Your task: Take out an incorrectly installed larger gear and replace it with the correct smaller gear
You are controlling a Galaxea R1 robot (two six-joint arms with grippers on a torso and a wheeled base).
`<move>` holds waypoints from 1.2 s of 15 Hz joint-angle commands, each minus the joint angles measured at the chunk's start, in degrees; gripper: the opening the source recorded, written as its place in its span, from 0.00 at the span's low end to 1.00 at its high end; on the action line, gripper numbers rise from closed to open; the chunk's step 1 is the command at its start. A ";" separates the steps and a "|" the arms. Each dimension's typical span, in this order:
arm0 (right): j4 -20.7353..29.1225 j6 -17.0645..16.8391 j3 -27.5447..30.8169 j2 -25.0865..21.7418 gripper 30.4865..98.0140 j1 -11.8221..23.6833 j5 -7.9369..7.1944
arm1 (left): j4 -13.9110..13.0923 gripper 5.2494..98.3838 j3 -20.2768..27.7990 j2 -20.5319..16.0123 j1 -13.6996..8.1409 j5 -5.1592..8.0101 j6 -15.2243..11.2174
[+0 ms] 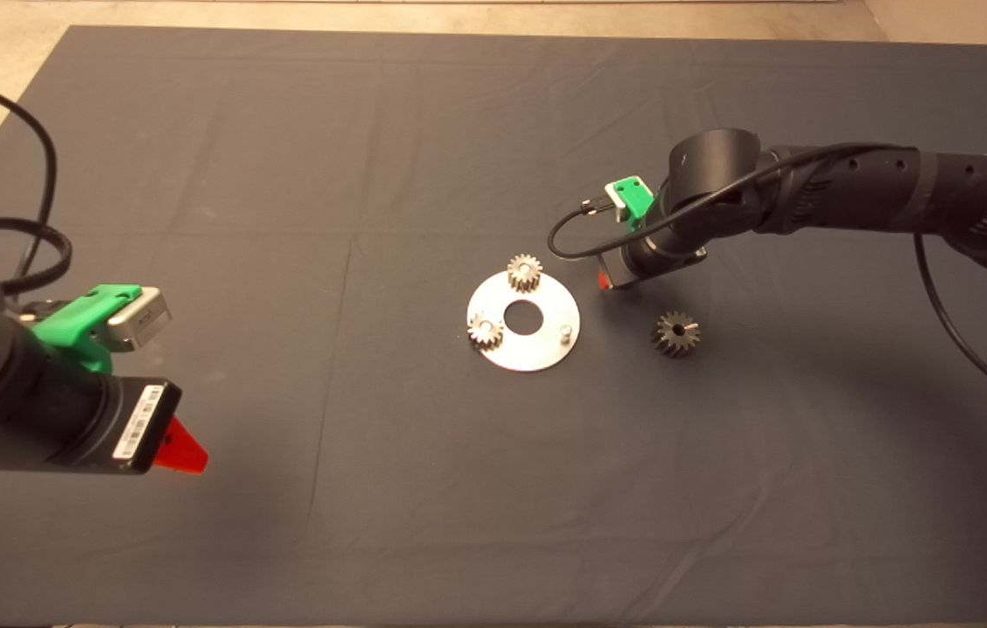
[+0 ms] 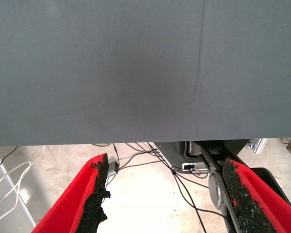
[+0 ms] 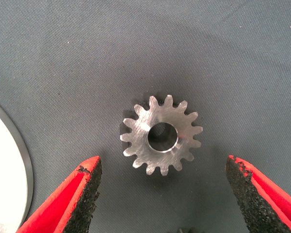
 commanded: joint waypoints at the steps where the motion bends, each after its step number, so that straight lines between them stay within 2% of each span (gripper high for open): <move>1: -6.50 -0.23 -0.16 -0.07 0.56 -0.22 -7.38 | 0.01 0.58 -0.28 0.26 -0.69 7.60 -0.25; 7: -9.58 -0.05 -0.32 0.37 0.56 -1.19 -7.38 | 0.10 0.58 -0.40 0.26 -0.74 7.60 -0.07; 11: -11.26 0.13 -0.15 0.45 0.56 -3.30 -7.38 | 0.46 0.58 0.00 0.88 -0.69 7.60 -0.25; 18: -11.42 0.13 -0.14 0.80 0.56 -3.39 -7.38 | 0.72 0.58 0.16 0.96 -0.69 7.52 -0.34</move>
